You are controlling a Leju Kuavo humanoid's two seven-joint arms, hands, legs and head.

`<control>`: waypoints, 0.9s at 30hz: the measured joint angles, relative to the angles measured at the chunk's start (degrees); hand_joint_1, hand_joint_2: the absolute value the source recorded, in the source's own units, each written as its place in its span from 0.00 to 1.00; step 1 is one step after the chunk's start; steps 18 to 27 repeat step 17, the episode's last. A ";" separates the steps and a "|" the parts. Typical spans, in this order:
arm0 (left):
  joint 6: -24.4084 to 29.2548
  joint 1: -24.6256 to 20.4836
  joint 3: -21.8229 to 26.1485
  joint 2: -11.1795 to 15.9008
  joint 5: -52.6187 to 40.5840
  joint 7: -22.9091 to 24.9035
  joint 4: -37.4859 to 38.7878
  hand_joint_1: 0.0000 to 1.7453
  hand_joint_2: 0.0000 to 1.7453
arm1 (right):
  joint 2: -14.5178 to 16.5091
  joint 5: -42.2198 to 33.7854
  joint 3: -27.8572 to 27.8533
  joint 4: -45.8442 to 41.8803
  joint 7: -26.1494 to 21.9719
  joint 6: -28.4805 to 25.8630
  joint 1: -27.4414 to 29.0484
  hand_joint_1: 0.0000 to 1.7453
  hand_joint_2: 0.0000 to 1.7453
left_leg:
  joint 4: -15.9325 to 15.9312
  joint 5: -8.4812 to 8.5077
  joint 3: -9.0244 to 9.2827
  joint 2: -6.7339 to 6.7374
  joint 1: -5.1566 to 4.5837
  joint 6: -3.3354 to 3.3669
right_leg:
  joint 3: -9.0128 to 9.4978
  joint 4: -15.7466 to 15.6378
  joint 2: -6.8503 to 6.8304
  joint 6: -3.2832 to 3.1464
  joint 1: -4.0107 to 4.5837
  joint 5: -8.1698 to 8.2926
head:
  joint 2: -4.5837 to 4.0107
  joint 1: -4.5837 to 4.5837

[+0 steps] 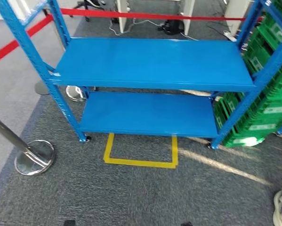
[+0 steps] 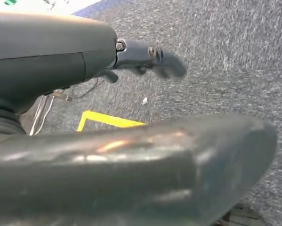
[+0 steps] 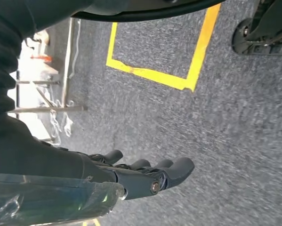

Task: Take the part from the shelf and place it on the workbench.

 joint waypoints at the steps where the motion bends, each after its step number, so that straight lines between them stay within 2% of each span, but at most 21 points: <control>1: 0.01 0.03 0.02 -0.01 0.02 0.02 0.00 0.00 0.00 | 0.00 -0.19 0.01 0.00 -0.11 -0.07 0.01 0.00 1.00 | 0.01 -0.02 -0.02 0.00 -0.07 0.38 | 0.05 -0.24 -0.01 0.15 -0.01 0.10 | 0.00 0.17; 2: 0.01 0.05 0.04 0.01 0.03 0.02 0.00 0.00 0.00 | 0.00 -0.32 0.01 0.00 -0.28 -0.05 0.01 0.00 1.00 | 0.01 0.00 -0.02 0.00 -0.13 0.34 | 0.15 -0.47 -0.03 0.30 -0.07 0.19 | 0.00 0.17; 5: 0.00 0.06 0.26 0.04 0.04 0.02 0.00 0.00 0.00 | 0.00 -0.36 0.03 0.00 -0.67 0.19 -0.04 0.00 1.00 | 0.02 -0.03 -0.04 0.00 -0.32 0.75 | 0.35 -0.89 -0.04 0.72 -0.25 0.44 | 0.00 0.17; 10: -0.01 0.08 0.91 0.04 0.09 0.02 0.00 0.00 0.00 | 0.00 -0.21 0.03 0.00 -0.69 0.42 -0.02 0.00 1.00 | 0.04 0.04 -0.06 0.00 -0.54 1.07 | 0.71 -1.05 -0.03 1.05 -0.46 0.62 | 0.01 0.14; 27: -0.01 0.08 1.09 0.03 0.37 0.00 0.00 0.00 0.00 | 0.00 -0.20 0.03 0.00 -0.69 0.38 -0.03 0.00 1.00 | 0.02 0.08 -0.04 0.00 -0.55 1.13 | 0.69 -1.05 -0.03 1.07 -0.48 0.63 | 0.00 0.12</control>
